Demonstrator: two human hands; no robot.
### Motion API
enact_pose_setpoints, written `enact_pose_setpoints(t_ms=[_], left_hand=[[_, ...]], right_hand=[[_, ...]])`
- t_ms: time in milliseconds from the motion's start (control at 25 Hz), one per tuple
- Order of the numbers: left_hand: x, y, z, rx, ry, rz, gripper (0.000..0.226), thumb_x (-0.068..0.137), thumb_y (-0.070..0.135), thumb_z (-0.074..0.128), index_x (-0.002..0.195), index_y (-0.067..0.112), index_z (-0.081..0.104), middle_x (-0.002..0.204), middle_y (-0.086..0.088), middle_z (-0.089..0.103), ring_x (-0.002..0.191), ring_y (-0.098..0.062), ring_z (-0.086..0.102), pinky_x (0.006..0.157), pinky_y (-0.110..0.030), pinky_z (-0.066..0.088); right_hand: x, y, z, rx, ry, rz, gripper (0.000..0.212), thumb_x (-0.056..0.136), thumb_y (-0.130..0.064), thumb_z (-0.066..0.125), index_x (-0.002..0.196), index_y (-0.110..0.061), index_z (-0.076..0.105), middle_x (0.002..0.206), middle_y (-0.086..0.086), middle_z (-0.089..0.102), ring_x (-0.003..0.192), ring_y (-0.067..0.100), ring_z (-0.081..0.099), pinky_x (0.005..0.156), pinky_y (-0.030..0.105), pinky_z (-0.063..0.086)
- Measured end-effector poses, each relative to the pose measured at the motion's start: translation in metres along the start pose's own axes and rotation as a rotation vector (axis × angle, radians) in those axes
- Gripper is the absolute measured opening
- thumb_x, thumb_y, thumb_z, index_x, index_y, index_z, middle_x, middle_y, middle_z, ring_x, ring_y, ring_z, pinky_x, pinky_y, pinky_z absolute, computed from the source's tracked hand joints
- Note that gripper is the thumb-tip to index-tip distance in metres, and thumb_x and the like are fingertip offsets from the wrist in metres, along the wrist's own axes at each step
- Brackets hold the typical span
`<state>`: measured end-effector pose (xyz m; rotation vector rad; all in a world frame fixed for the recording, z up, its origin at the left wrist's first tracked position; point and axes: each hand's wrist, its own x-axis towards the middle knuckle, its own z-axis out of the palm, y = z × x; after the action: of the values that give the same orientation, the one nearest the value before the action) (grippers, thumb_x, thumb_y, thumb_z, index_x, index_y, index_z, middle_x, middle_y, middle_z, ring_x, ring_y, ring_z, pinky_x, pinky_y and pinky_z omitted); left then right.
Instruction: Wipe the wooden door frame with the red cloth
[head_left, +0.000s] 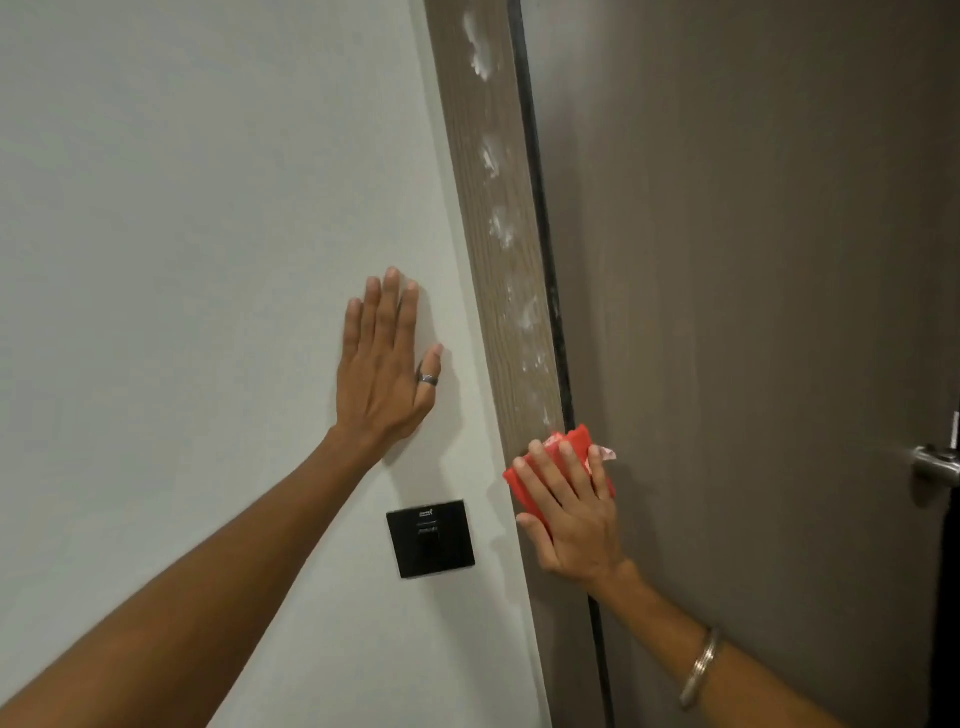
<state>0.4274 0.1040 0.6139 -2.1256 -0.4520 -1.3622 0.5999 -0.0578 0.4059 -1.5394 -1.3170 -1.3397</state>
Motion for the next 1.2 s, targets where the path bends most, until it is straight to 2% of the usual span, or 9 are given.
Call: enact_pose_setpoints(t_ms=[120,240,360,480,600,840,960,1080,1200], left_hand=[[0.000,-0.004,0.018,0.049,0.052,-0.022,0.076,0.106,0.045,0.031,0.165,0.007,0.005,0.175,-0.018,0.005,0.163,-0.033,0.002,0.131,-0.050,0.002],[0.007,-0.007,0.026,0.095,0.088,0.003,0.077,0.106,0.050,0.028,0.165,0.007,0.005,0.174,-0.019,0.007,0.161,-0.027,-0.004,0.131,-0.048,0.000],[0.002,-0.009,0.030,0.075,0.107,0.003,0.077,0.106,0.051,0.029,0.165,0.009,0.004,0.174,-0.019,0.009,0.160,-0.025,-0.005,0.131,-0.047,0.000],[0.003,-0.010,0.030,0.073,0.108,0.007,0.077,0.107,0.050,0.030,0.165,0.010,0.000,0.174,-0.018,0.011,0.162,-0.028,0.000,0.131,-0.048,0.001],[0.000,-0.011,0.033,0.073,0.123,0.002,0.077,0.107,0.050,0.032,0.166,0.010,0.003,0.174,-0.018,0.011,0.162,-0.030,0.004,0.131,-0.048,0.002],[-0.002,-0.011,0.033,0.064,0.122,0.011,0.075,0.107,0.050,0.031,0.165,0.010,0.007,0.174,-0.017,0.012,0.162,-0.032,0.006,0.131,-0.049,0.003],[0.004,-0.010,0.030,0.050,0.126,0.002,0.074,0.107,0.049,0.030,0.165,0.009,0.007,0.174,-0.017,0.012,0.162,-0.029,0.002,0.131,-0.051,0.007],[-0.001,-0.010,0.033,0.045,0.134,0.005,0.075,0.107,0.049,0.030,0.166,0.009,0.007,0.174,-0.016,0.010,0.162,-0.030,0.004,0.131,-0.050,0.005],[0.002,-0.011,0.031,0.048,0.119,-0.008,0.075,0.107,0.049,0.029,0.166,0.009,0.007,0.175,-0.015,0.008,0.162,-0.032,0.007,0.131,-0.048,0.003]], right_hand=[[0.009,0.013,0.004,-0.060,-0.029,-0.179,0.064,0.105,-0.043,0.046,0.164,-0.026,0.027,0.175,-0.002,0.019,0.162,0.027,0.020,0.131,0.058,0.013],[0.038,0.005,0.004,-0.052,0.034,-0.006,0.063,0.105,-0.043,0.045,0.163,-0.027,0.028,0.175,-0.002,0.020,0.162,0.028,0.018,0.131,0.060,0.009],[0.037,0.001,0.003,-0.107,0.004,-0.194,0.063,0.105,-0.041,0.046,0.164,-0.027,0.027,0.173,0.000,0.024,0.162,0.027,0.018,0.131,0.059,0.010],[0.049,0.004,-0.002,-0.047,0.056,-0.019,0.058,0.107,-0.041,0.040,0.162,-0.026,0.030,0.169,0.004,0.032,0.163,0.028,0.013,0.130,0.061,0.012],[0.046,0.005,-0.001,-0.108,-0.005,-0.173,0.056,0.106,-0.038,0.044,0.160,-0.023,0.038,0.168,0.004,0.034,0.162,0.029,0.019,0.131,0.059,0.011],[0.081,0.004,-0.004,-0.124,-0.012,-0.196,0.057,0.107,-0.040,0.041,0.162,-0.024,0.035,0.171,0.001,0.029,0.162,0.028,0.018,0.131,0.057,0.006],[0.105,-0.003,-0.010,-0.118,0.046,0.029,0.058,0.107,-0.040,0.041,0.162,-0.024,0.033,0.172,0.000,0.025,0.163,0.028,0.014,0.131,0.057,0.005],[0.124,0.002,-0.016,-0.134,0.034,-0.120,0.057,0.107,-0.040,0.041,0.161,-0.023,0.037,0.171,0.002,0.030,0.162,0.029,0.019,0.132,0.057,0.006],[0.185,-0.008,-0.019,-0.119,0.146,0.175,0.057,0.108,-0.043,0.033,0.162,-0.023,0.033,0.172,0.003,0.029,0.162,0.030,0.019,0.132,0.057,0.006]])
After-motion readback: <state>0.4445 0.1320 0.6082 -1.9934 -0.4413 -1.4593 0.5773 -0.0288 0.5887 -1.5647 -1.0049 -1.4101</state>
